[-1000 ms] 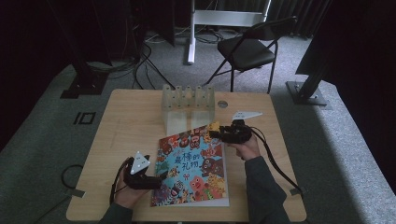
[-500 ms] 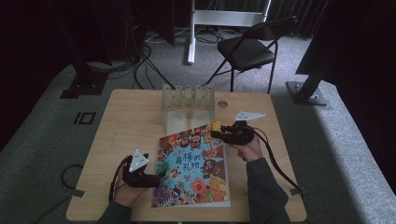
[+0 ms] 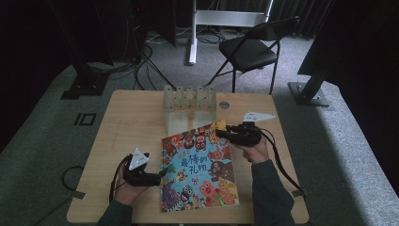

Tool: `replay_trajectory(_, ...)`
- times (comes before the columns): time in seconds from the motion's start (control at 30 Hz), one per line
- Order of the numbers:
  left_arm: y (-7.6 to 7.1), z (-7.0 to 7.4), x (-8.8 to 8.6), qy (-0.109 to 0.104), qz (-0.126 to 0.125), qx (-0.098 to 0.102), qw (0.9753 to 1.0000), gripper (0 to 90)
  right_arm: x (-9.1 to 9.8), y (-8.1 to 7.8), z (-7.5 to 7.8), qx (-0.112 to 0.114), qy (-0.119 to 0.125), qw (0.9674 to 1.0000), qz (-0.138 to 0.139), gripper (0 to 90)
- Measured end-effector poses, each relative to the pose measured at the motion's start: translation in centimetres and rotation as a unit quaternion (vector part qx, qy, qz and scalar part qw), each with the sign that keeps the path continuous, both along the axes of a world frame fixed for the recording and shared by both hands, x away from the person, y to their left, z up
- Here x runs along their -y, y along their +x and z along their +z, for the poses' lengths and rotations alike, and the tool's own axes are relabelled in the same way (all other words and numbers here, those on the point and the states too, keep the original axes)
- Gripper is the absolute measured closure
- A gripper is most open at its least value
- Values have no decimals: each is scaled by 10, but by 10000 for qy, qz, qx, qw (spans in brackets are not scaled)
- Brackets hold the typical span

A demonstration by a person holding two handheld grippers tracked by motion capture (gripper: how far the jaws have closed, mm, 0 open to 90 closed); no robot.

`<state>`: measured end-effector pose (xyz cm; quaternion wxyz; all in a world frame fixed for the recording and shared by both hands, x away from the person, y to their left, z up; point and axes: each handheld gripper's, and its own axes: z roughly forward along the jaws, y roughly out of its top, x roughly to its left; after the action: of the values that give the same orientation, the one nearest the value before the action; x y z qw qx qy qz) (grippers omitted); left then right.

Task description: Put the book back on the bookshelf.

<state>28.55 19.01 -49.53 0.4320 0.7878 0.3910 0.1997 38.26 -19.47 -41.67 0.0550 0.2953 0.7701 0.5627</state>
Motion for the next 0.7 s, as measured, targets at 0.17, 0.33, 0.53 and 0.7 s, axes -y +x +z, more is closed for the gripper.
replay_trajectory(0.17,3,1,0,-30,-14,-8,10000,63,4,-4,6,83,117,9999,2,681)
replay_trajectory(0.33,7,3,2,-68,-24,18,10000,63,9,-7,11,154,240,9996,14,700)
replay_trajectory(0.53,12,5,5,-96,-64,61,9999,63,14,-8,16,202,387,9990,100,721)
replay_trajectory(0.7,16,6,6,-148,-100,46,9998,63,18,-10,20,268,529,9982,135,741)
